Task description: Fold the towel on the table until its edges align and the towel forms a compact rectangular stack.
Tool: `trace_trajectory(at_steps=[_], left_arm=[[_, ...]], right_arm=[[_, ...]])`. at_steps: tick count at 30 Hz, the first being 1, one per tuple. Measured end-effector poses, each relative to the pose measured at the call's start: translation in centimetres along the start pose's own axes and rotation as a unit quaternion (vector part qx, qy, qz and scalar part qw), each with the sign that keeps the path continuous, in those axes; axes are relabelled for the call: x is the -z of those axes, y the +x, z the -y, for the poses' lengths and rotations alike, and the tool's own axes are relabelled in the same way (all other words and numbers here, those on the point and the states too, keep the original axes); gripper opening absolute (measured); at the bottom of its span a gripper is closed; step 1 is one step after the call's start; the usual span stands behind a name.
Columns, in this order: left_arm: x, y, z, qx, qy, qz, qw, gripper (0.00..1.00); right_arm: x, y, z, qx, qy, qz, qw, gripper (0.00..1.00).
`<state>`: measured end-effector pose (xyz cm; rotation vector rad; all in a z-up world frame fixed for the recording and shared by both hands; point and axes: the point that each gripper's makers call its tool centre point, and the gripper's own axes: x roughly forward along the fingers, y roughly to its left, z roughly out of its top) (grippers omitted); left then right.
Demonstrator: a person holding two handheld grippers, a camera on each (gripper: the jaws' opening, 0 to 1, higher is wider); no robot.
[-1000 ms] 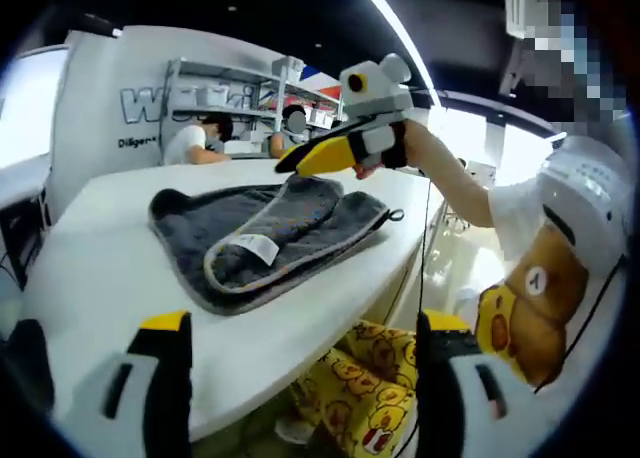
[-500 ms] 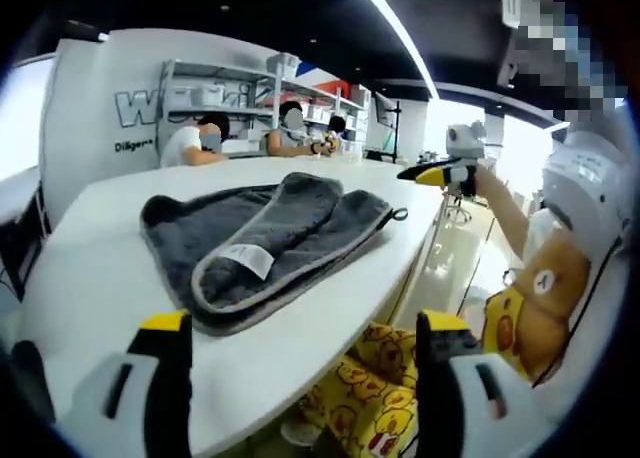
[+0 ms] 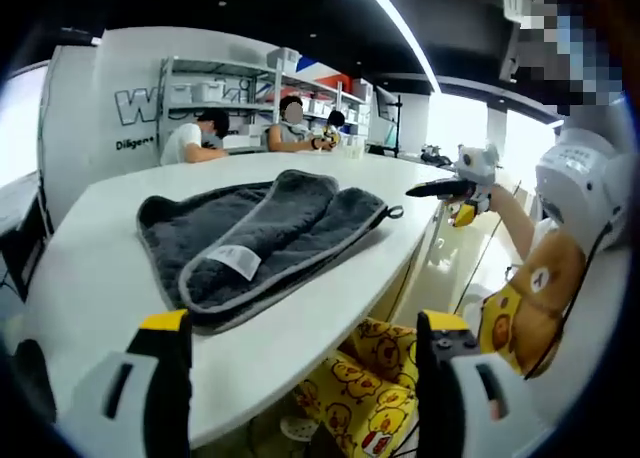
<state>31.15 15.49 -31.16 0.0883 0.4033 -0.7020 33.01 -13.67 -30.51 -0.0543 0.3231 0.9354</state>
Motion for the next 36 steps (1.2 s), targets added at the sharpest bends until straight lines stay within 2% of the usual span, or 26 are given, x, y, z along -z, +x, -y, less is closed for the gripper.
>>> trace_trajectory(at_steps=[2,6,9,15,36], left_arm=[[0.1,-0.1,-0.1,-0.004,-0.003,0.000,1.0000,0.98],[0.2,-0.3,-0.2,-0.009,-0.006,-0.001,0.9999,0.98],[0.2,-0.3,-0.2,-0.010,-0.007,-0.002,0.9999,0.98],[0.1,0.0,-0.1,-0.007,-0.006,-0.001,1.0000,0.98],[0.5,-0.3,0.2,-0.004,-0.005,-0.001,1.0000,0.98]], right_arm=[[0.1,-0.1,0.3,0.004,-0.001,0.001,1.0000,1.00],[1.3,-0.2,1.4,0.032,-0.040,-0.030,0.9983,1.00],[1.4,-0.1,1.3,0.031,-0.041,-0.033,0.9981,1.00],[0.8,-0.3,1.1,0.021,-0.029,-0.015,0.9992,1.00],[0.3,0.2,0.5,0.015,-0.052,-0.029,0.9981,1.00]])
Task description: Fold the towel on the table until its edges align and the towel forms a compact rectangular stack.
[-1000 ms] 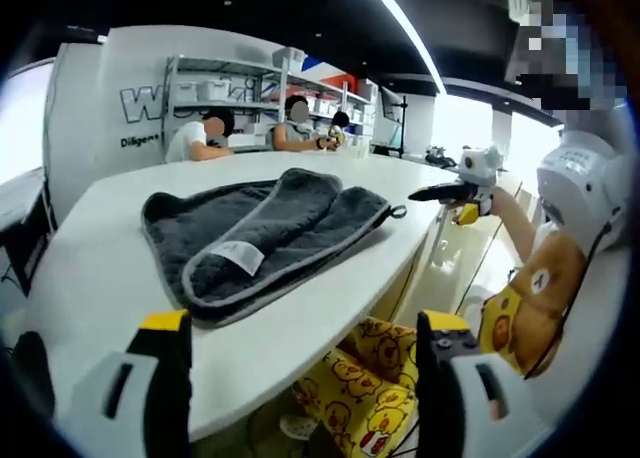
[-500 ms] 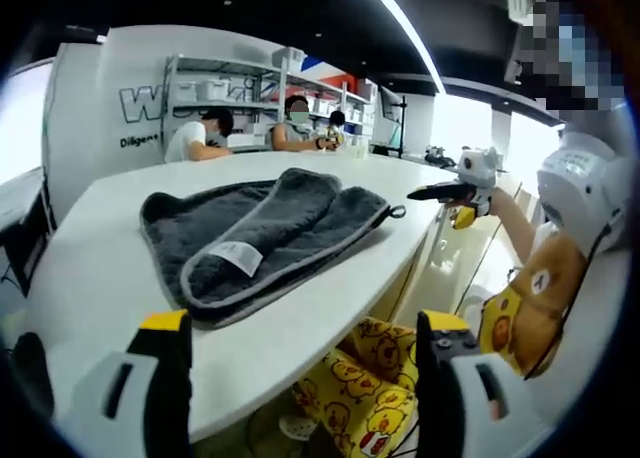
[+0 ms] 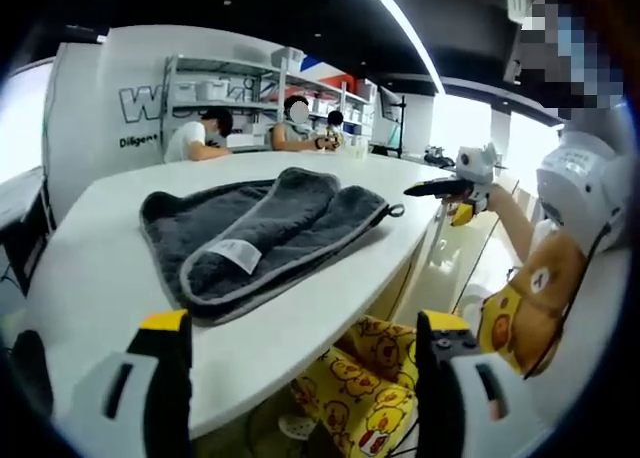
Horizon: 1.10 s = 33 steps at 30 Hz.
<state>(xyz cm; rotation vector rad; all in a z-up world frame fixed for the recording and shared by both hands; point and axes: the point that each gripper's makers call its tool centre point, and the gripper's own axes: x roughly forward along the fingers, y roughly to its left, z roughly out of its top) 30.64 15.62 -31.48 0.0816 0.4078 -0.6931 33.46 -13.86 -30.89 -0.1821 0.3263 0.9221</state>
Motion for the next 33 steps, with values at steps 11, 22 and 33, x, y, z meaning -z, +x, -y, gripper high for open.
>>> trace_trajectory(at_steps=[11,22,33], left_arm=[[0.1,-0.1,-0.1,0.001,-0.001,0.003,1.0000,0.98],[0.1,0.1,-0.1,0.006,-0.002,0.005,1.0000,0.98],[0.3,-0.2,-0.3,0.006,-0.008,0.009,0.9999,0.98]], right_arm=[[-1.0,0.1,0.1,0.003,-0.013,0.002,0.9999,0.99],[-6.4,3.7,2.4,-0.026,-0.073,-0.001,0.9970,0.84],[-10.5,14.8,8.9,-0.059,-0.086,-0.070,0.9920,0.45]])
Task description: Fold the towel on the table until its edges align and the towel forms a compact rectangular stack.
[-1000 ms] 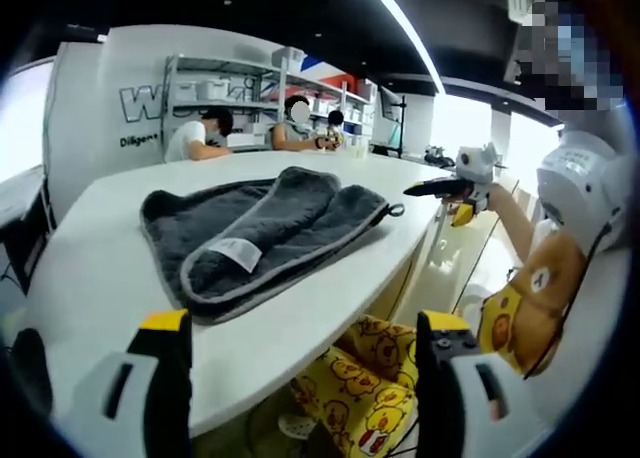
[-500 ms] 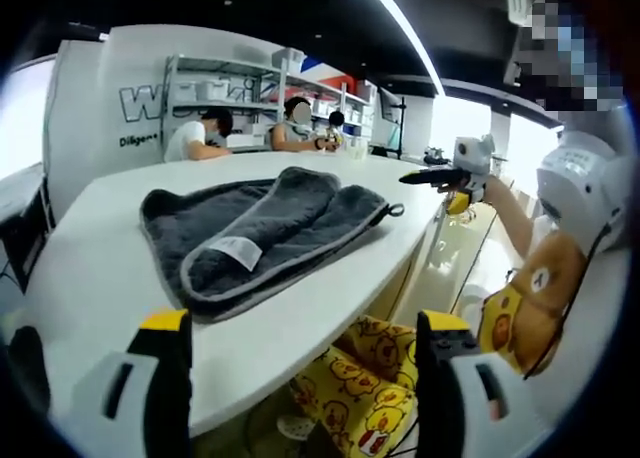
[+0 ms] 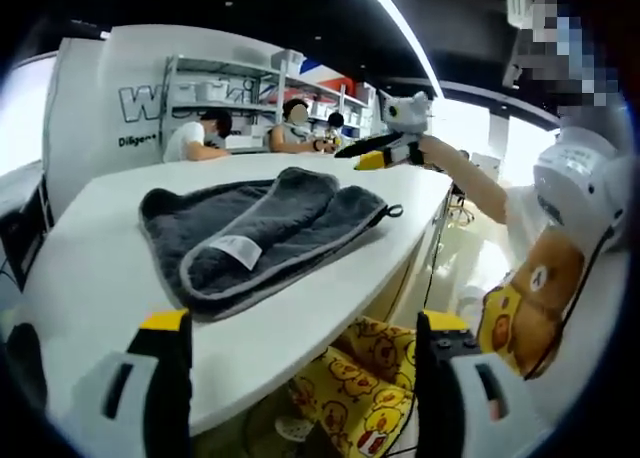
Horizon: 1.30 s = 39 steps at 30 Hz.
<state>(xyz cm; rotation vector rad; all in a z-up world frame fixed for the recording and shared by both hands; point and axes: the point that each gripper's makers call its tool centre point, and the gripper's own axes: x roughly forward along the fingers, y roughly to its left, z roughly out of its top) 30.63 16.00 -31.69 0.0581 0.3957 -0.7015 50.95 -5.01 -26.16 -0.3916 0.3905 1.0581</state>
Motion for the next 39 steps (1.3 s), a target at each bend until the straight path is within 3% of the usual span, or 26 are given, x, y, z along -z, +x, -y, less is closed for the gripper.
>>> trace_trajectory(at_steps=[5,10,21,24,30,34,39], left_arm=[[0.1,-0.3,-0.2,-0.002,-0.004,0.004,1.0000,0.98],[0.3,-0.6,-0.7,-0.006,-0.012,0.010,0.9999,0.98],[0.7,-0.4,-1.1,-0.005,-0.019,0.012,0.9997,0.98],[0.6,-0.5,-1.2,-0.004,-0.018,0.014,0.9997,0.98],[0.5,-0.5,-1.2,-0.005,-0.019,0.018,0.9997,0.98],[0.5,-0.5,-1.2,-0.006,-0.020,0.020,0.9996,0.98],[0.4,-0.6,-1.0,-0.007,-0.020,0.022,0.9995,0.98]], right_arm=[[0.9,3.6,1.6,-0.027,-0.008,-0.067,0.9973,0.32],[0.8,5.4,2.0,-0.033,0.003,-0.085,0.9958,0.28],[1.2,5.5,1.3,-0.032,-0.028,-0.132,0.9903,0.05],[1.3,5.4,1.3,-0.027,-0.043,-0.146,0.9880,0.03],[-2.3,5.9,0.2,-0.026,-0.117,-0.107,0.9870,0.02],[-5.6,7.4,-1.6,-0.043,-0.195,-0.081,0.9766,0.02],[-8.7,10.2,-3.6,-0.056,-0.247,-0.070,0.9650,0.02]])
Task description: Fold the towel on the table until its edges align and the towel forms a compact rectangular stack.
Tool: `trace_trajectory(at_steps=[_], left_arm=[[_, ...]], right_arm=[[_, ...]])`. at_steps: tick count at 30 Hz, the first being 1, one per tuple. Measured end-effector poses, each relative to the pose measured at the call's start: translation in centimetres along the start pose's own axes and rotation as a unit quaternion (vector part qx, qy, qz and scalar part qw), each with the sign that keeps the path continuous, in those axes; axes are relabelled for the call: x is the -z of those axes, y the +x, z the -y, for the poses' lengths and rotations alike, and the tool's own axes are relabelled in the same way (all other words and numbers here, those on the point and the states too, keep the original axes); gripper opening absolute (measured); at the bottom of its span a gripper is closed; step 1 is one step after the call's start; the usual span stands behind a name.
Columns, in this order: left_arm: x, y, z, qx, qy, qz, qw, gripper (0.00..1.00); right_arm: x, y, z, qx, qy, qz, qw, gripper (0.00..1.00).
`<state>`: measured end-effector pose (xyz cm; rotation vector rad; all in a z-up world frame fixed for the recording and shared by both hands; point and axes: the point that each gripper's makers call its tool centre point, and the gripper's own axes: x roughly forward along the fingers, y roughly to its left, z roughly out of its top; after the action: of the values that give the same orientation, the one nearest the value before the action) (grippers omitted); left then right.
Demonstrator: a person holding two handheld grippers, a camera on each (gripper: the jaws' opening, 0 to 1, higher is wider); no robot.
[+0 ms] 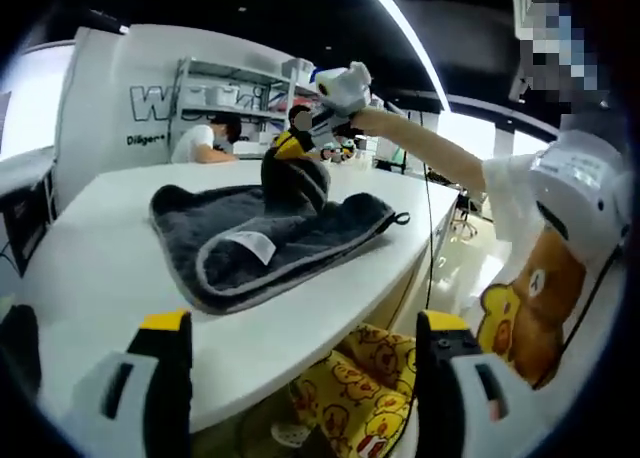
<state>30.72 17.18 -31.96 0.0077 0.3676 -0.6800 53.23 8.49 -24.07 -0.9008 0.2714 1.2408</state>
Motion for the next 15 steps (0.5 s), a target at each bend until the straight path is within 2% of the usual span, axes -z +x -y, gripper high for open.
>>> trace_trajectory(at_steps=[3,7,9,11,13,14,15], left_arm=[[-0.1,-0.2,0.1,0.000,0.001,0.003,1.0000,0.98],[0.2,-0.5,-0.1,-0.005,-0.004,0.003,1.0000,0.98],[0.3,-0.6,-0.3,-0.007,-0.007,0.005,0.9999,0.98],[0.5,-0.6,-0.5,-0.009,-0.010,0.005,0.9999,0.98],[0.6,-0.6,-0.6,-0.009,-0.012,0.005,0.9999,0.98],[0.7,-0.6,-0.6,-0.009,-0.013,0.005,0.9999,0.98],[0.7,-0.6,-0.7,-0.009,-0.013,0.005,0.9999,0.98]], right_arm=[[-2.8,1.6,0.4,-0.006,-0.031,0.013,0.9994,0.02],[-6.1,2.6,1.9,0.014,-0.052,0.033,0.9980,0.02],[-7.5,2.6,2.8,0.026,-0.045,0.055,0.9971,0.02],[-8.8,2.3,4.4,0.053,-0.031,0.077,0.9951,0.02],[-8.5,2.7,4.4,0.040,-0.024,0.073,0.9962,0.02],[-8.5,3.7,4.8,0.016,-0.028,0.070,0.9970,0.02],[-7.8,4.3,4.3,0.005,-0.028,0.058,0.9979,0.02]])
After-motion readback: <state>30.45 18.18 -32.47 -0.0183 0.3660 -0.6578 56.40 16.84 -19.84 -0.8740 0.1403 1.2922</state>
